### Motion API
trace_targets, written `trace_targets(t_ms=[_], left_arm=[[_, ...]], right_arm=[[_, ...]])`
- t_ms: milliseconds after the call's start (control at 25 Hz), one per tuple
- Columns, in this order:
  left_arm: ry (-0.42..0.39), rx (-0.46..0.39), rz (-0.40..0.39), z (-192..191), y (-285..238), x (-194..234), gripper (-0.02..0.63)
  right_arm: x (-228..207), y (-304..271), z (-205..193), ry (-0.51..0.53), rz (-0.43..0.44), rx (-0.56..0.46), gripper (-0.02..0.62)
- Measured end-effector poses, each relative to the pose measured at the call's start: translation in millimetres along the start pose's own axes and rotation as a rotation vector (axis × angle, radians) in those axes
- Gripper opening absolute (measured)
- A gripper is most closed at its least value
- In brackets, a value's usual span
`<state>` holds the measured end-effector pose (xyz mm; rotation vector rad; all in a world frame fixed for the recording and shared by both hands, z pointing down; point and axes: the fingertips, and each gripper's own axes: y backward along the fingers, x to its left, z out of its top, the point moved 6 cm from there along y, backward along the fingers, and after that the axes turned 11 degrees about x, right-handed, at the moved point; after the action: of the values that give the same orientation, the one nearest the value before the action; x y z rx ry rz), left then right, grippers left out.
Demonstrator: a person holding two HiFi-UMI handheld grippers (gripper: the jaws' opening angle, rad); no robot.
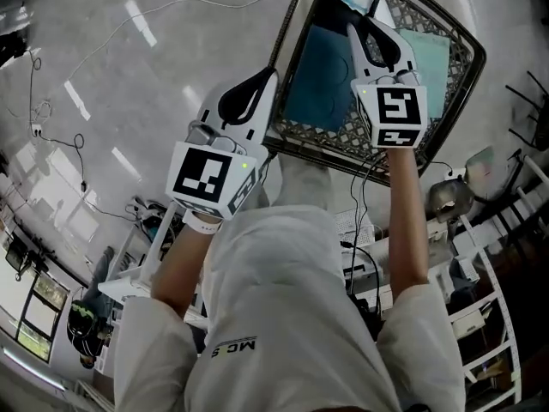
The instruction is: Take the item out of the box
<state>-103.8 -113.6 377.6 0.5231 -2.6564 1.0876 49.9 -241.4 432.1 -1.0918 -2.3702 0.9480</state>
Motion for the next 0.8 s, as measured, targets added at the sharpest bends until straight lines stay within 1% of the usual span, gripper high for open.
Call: trace_targets(t_ms=[160, 400, 600, 800], left_arm=[[0.02, 0.018, 0.005, -9, -14, 12, 0.025], [0.013, 0.043, 0.006, -23, -45, 25, 0.025], [-0.004, 0.067, -0.002, -28, -56, 35, 0.025], [-0.007, 0.081, -0.005, -31, -61, 34, 0.025]], right_arm=[[1, -38, -5, 0.064, 0.041, 0.049, 0.083], [-13, -85, -24, 0.183, 0.057, 0.147, 0.083], [-14, -119, -31, 0.305, 0.074, 0.24, 0.083], [-14, -144, -44, 0.398, 0.102, 0.312, 0.083]])
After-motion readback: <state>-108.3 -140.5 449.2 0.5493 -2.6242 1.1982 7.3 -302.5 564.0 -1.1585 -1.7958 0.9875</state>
